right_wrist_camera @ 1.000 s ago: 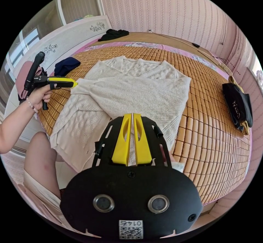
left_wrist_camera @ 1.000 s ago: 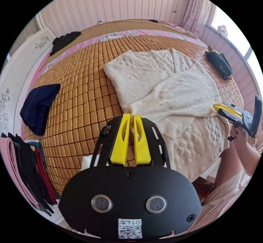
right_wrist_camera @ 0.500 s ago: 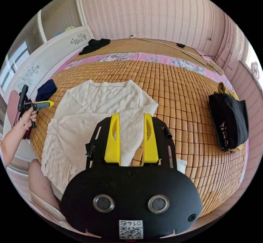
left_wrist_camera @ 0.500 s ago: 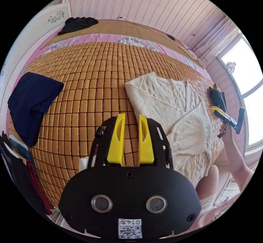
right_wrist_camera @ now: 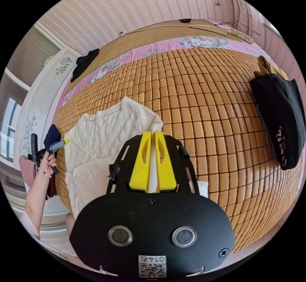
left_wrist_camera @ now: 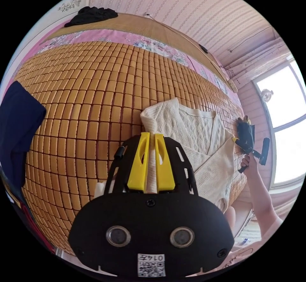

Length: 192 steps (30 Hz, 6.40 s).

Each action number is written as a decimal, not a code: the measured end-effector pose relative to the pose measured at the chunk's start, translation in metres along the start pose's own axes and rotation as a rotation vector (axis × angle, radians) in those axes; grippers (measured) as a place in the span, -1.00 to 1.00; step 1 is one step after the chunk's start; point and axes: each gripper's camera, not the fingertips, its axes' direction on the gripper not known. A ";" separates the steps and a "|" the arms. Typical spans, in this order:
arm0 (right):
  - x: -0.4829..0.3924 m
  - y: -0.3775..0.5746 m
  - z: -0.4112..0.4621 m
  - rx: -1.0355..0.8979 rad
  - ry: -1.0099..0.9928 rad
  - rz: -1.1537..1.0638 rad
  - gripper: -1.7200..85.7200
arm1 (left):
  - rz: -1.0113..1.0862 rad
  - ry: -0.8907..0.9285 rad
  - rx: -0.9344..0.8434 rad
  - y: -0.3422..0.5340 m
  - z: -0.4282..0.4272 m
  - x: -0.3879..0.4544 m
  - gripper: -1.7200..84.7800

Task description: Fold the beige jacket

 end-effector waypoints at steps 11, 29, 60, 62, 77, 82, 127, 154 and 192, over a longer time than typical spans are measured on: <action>0.035 0.125 -0.145 0.238 -0.288 -0.204 -0.95 | 0.337 0.189 0.166 0.168 -0.141 0.007 -0.96; 0.020 0.246 -0.075 -0.131 -0.141 0.076 -0.71 | -0.009 0.147 -0.040 0.307 -0.088 -0.024 -0.73; -0.242 0.186 -0.001 -0.156 0.077 -0.702 -0.97 | 0.443 0.049 -0.060 0.401 0.011 0.193 -0.97; -0.283 0.176 0.027 -0.155 0.176 -0.829 -0.98 | 0.497 0.067 -0.045 0.408 0.035 0.224 -0.98; -0.343 0.113 0.122 -0.522 0.281 -0.947 -0.98 | 0.654 -0.082 -0.012 0.493 0.118 0.277 -0.98; -0.330 0.102 0.134 -0.589 0.286 -0.962 -0.98 | 0.676 -0.066 0.001 0.509 0.127 0.282 -0.98; 0.222 0.283 -0.054 0.145 -0.952 0.587 -0.75 | 0.906 0.087 0.037 0.582 0.122 0.386 -0.92; -0.060 0.230 -0.015 -0.240 -0.413 -0.540 -0.77 | 0.631 0.011 0.059 0.555 0.016 0.254 -0.82; -0.252 0.147 0.019 -0.131 -0.710 -0.935 -0.82 | -0.095 0.420 0.419 0.438 -0.080 0.051 -0.77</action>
